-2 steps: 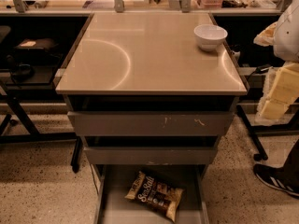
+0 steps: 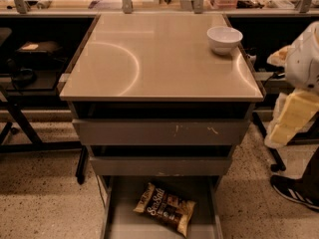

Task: Pick brown chip bag from bottom drawer and place on counter

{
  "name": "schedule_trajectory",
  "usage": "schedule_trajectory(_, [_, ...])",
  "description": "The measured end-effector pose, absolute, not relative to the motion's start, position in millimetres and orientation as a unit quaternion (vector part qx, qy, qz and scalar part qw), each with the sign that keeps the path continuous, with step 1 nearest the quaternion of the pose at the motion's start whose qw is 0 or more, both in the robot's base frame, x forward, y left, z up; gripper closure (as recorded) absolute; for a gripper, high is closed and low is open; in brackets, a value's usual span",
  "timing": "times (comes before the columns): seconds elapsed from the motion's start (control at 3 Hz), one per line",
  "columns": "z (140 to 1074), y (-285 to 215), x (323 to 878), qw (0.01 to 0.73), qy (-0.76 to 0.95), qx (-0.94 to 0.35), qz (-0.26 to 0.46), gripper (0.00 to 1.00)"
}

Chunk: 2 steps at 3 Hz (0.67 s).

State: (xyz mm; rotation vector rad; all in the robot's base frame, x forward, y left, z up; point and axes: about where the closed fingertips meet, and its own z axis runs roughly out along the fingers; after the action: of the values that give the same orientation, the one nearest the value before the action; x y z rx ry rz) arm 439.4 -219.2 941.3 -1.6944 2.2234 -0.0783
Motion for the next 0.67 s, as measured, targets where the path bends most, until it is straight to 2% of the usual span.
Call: schedule_trajectory(0.67, [803, -223, 420, 0.201, 0.780, -0.592, 0.028, 0.00])
